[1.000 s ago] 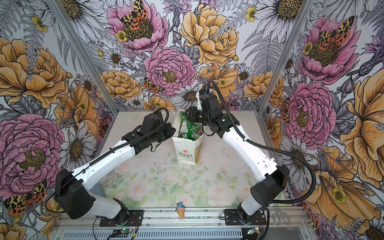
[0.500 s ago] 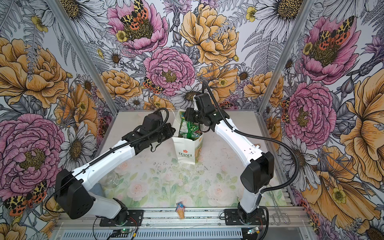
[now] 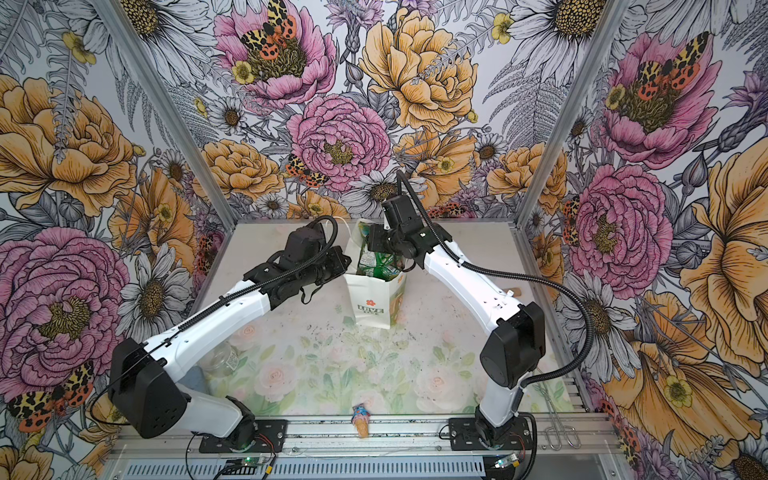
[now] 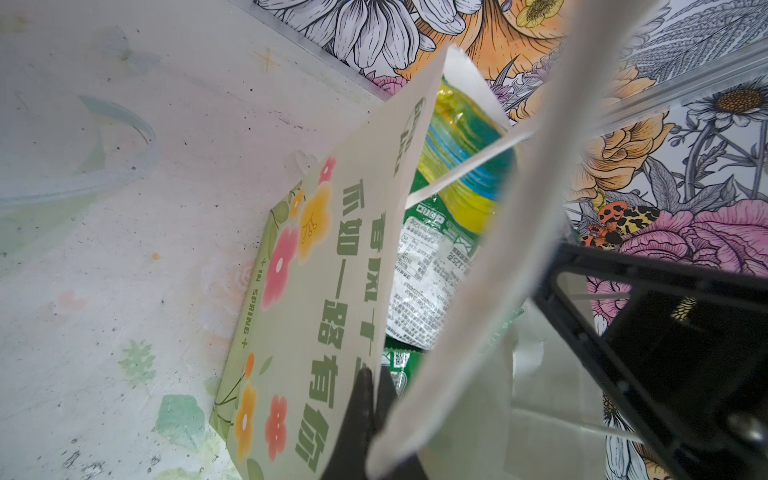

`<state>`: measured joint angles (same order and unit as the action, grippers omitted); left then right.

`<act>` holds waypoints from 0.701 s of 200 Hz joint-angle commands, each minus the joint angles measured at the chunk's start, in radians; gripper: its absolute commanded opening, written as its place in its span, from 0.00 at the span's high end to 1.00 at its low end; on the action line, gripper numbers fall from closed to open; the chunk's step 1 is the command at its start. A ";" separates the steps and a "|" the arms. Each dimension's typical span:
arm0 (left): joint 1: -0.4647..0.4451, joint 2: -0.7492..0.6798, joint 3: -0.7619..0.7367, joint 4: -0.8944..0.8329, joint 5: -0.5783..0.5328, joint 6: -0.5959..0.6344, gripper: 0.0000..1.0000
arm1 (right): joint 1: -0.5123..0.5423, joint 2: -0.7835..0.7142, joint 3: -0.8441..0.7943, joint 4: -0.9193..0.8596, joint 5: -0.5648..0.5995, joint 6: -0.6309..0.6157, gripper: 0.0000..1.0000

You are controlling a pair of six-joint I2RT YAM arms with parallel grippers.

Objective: Place the snacks into the paper bag
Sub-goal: 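Push the green chip bag deeper into the paper bag with the right gripper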

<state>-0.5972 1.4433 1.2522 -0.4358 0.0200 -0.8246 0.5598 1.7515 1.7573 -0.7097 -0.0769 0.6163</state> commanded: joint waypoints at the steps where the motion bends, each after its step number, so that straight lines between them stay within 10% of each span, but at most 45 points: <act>1: 0.011 -0.009 -0.001 -0.005 0.003 -0.005 1.00 | 0.006 0.018 -0.006 -0.043 0.041 -0.016 0.52; 140: 0.014 -0.013 -0.008 -0.004 0.000 -0.004 1.00 | 0.008 0.027 -0.006 -0.059 0.081 -0.052 1.00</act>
<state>-0.5968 1.4433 1.2522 -0.4358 0.0196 -0.8246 0.5598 1.7794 1.7573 -0.7246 -0.0227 0.5846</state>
